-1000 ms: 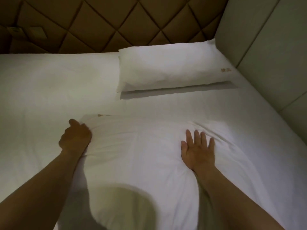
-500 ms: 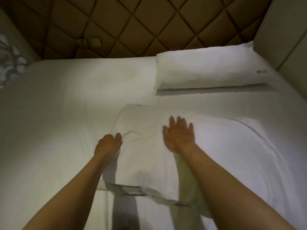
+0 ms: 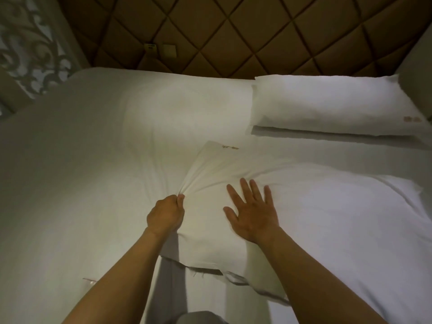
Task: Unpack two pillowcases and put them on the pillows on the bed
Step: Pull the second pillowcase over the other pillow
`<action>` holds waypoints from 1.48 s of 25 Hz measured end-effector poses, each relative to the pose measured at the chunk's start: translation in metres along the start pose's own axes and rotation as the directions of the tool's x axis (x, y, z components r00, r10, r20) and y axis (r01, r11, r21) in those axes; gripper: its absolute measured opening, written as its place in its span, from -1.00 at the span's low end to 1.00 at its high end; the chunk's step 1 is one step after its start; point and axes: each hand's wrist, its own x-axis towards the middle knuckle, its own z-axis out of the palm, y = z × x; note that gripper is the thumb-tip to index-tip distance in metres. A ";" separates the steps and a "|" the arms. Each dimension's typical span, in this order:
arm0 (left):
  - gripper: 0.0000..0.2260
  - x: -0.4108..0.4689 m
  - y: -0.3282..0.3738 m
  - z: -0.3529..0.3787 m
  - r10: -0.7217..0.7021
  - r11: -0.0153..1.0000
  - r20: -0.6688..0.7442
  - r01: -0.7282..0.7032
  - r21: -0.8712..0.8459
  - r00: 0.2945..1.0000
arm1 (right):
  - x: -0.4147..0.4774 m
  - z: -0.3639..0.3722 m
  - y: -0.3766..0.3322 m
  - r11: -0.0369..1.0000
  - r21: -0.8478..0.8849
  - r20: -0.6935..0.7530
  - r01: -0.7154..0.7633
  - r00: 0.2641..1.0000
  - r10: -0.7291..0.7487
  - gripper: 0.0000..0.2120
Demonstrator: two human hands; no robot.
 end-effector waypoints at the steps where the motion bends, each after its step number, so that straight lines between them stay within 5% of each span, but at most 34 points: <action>1: -0.52 0.003 0.002 0.002 -0.012 0.999 0.019 0.012 -0.032 1.000 | 0.002 -0.001 0.002 1.000 -0.004 0.010 -0.004 1.000 0.004 -0.38; 9: -0.75 0.042 0.040 -0.003 -0.190 0.963 0.113 0.208 -0.171 0.975 | 0.041 -0.016 0.003 1.000 -0.017 0.016 -0.011 1.000 0.012 -0.37; 16: -0.65 0.128 0.122 0.003 -0.142 0.910 0.199 0.207 -0.359 0.970 | 0.094 -0.021 -0.006 0.991 -0.014 0.065 0.130 0.989 -0.129 -0.20; 19: -0.52 0.168 0.149 0.013 -0.114 0.891 0.166 0.175 -0.420 0.980 | 0.091 -0.004 -0.007 0.989 -0.028 0.046 0.147 0.988 -0.146 -0.31; 24: -0.76 0.195 0.159 0.052 -0.088 0.942 0.049 0.099 -0.320 0.995 | 0.111 0.012 0.003 0.989 0.062 0.051 0.136 0.989 -0.140 -0.35; 30: -0.73 0.207 0.131 0.061 -0.310 0.792 -0.032 0.240 -0.561 0.950 | 0.159 -0.002 0.028 0.981 0.103 -0.072 -0.162 0.983 0.170 -0.34; 35: -0.75 0.208 0.103 0.032 -0.206 0.939 -0.238 0.123 -0.322 0.949 | 0.159 -0.018 0.082 0.926 0.078 0.052 -0.369 0.929 0.366 -0.29; 37: -0.78 0.202 0.097 0.035 -0.142 0.980 -0.214 0.107 -0.169 0.967 | 0.150 -0.015 0.096 0.908 0.058 0.105 -0.415 0.907 0.408 -0.28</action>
